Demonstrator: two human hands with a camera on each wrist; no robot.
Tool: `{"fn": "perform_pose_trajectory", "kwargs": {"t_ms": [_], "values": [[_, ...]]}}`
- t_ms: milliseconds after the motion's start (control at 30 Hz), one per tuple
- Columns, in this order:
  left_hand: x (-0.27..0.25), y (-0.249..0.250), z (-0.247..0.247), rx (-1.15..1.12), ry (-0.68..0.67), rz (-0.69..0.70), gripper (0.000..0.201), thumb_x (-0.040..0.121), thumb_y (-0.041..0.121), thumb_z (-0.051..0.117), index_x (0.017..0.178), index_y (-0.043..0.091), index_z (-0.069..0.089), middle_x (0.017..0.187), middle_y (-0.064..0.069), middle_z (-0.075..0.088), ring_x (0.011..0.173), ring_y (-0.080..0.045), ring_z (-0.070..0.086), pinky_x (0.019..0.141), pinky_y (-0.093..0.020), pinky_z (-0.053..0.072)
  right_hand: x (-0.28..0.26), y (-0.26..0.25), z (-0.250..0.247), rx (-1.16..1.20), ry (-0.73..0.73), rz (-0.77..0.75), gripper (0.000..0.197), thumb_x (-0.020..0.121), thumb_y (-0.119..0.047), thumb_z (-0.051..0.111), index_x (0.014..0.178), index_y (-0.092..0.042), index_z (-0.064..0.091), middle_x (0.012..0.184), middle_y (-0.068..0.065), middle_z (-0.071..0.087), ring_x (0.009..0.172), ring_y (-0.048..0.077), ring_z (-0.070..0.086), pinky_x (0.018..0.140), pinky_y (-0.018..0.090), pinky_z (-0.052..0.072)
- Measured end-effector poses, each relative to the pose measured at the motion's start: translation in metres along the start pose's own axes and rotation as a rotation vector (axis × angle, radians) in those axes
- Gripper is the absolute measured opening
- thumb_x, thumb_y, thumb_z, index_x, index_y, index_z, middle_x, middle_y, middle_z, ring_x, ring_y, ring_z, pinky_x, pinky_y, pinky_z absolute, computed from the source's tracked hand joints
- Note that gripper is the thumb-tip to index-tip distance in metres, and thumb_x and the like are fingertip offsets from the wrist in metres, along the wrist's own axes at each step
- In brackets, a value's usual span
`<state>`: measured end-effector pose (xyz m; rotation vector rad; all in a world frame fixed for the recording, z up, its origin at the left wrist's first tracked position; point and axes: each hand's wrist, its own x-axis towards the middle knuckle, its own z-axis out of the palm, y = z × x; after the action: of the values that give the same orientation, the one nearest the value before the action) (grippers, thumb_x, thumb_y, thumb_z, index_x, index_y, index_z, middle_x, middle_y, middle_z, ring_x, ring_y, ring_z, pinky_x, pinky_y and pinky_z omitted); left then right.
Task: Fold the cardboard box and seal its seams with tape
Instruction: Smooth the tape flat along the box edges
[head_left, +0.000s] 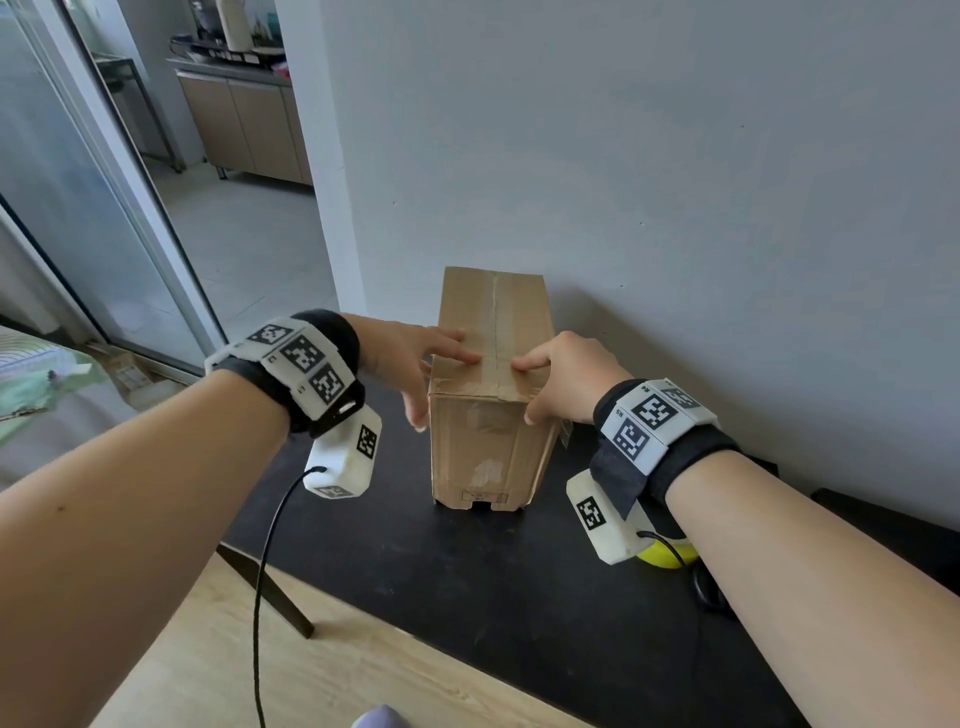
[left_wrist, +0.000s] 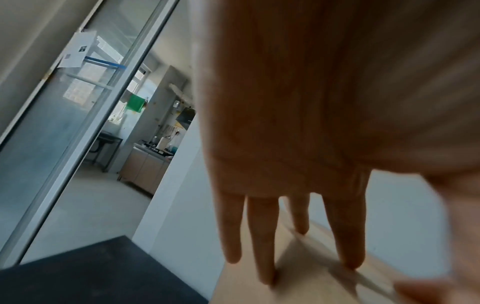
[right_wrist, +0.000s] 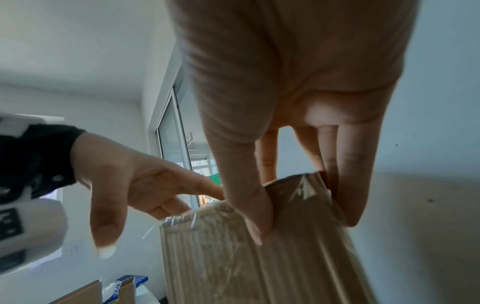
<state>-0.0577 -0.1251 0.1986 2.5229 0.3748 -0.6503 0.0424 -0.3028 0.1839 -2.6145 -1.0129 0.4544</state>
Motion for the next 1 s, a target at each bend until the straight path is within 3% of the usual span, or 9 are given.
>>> {"fn": "perform_pose_trajectory", "kwargs": {"t_ms": [100, 233, 400, 633, 700, 833, 1000], "values": [[0.001, 0.002, 0.002, 0.088, 0.039, 0.004, 0.099, 0.068, -0.003, 0.074, 0.143, 0.042, 0.029, 0.156, 0.016, 0.010, 0.129, -0.015, 0.043, 0.103, -0.037, 0.043, 0.000, 0.000, 0.000, 0.003, 0.002, 0.002, 0.066, 0.068, -0.017, 0.079, 0.128, -0.033, 0.058, 0.134, -0.005, 0.056, 0.119, 0.018, 0.054, 0.084, 0.022, 0.040], [0.005, 0.004, 0.012, 0.094, 0.206, 0.059, 0.085, 0.066, 0.013, 0.082, 0.137, 0.037, 0.042, 0.146, 0.011, 0.028, 0.108, -0.012, 0.049, 0.097, -0.033, 0.045, 0.000, 0.001, -0.001, 0.011, -0.002, 0.000, 0.066, 0.068, -0.017, 0.078, 0.128, -0.032, 0.058, 0.134, -0.004, 0.056, 0.118, 0.019, 0.055, 0.086, 0.023, 0.042], [0.006, 0.007, 0.018, 0.163, 0.319, 0.079, 0.075, 0.061, 0.023, 0.085, 0.127, 0.035, 0.050, 0.131, 0.009, 0.040, 0.097, -0.016, 0.054, 0.088, -0.035, 0.048, -0.002, 0.002, 0.000, 0.022, 0.008, 0.002, 0.065, 0.068, -0.017, 0.077, 0.129, -0.032, 0.058, 0.134, -0.004, 0.056, 0.114, 0.019, 0.058, 0.080, 0.021, 0.041], [0.010, 0.010, 0.029, 0.291, 0.392, 0.105, 0.074, 0.063, 0.033, 0.084, 0.127, 0.029, 0.048, 0.128, 0.007, 0.043, 0.084, -0.017, 0.051, 0.080, -0.032, 0.047, -0.003, 0.003, -0.001, 0.023, 0.000, 0.005, 0.066, 0.068, -0.020, 0.078, 0.130, -0.031, 0.057, 0.133, -0.004, 0.057, 0.117, 0.019, 0.055, 0.083, 0.021, 0.039], [0.007, 0.011, 0.024, 0.305, 0.343, 0.094, 0.078, 0.062, 0.036, 0.084, 0.130, 0.031, 0.046, 0.131, 0.008, 0.041, 0.090, -0.016, 0.052, 0.084, -0.031, 0.046, -0.002, 0.003, -0.001, 0.022, -0.011, 0.010, 0.066, 0.068, -0.020, 0.079, 0.129, -0.032, 0.057, 0.134, -0.004, 0.056, 0.119, 0.018, 0.054, 0.084, 0.021, 0.039], [0.003, 0.016, 0.006, 0.431, 0.181, 0.056, 0.088, 0.066, 0.029, 0.083, 0.140, 0.034, 0.038, 0.142, 0.010, 0.037, 0.116, -0.017, 0.049, 0.101, -0.033, 0.039, 0.001, 0.004, -0.001, 0.033, -0.025, 0.032, 0.066, 0.067, -0.020, 0.081, 0.127, -0.034, 0.058, 0.134, -0.002, 0.055, 0.116, 0.020, 0.056, 0.083, 0.024, 0.042], [0.010, 0.020, 0.003, 0.581, 0.199, 0.037, 0.087, 0.070, 0.030, 0.080, 0.143, 0.035, 0.034, 0.148, 0.008, 0.035, 0.133, -0.018, 0.038, 0.110, -0.037, 0.031, 0.001, 0.005, 0.001, 0.044, -0.020, 0.047, 0.067, 0.067, -0.021, 0.080, 0.128, -0.036, 0.056, 0.135, -0.002, 0.055, 0.113, 0.020, 0.058, 0.080, 0.026, 0.044]]}}
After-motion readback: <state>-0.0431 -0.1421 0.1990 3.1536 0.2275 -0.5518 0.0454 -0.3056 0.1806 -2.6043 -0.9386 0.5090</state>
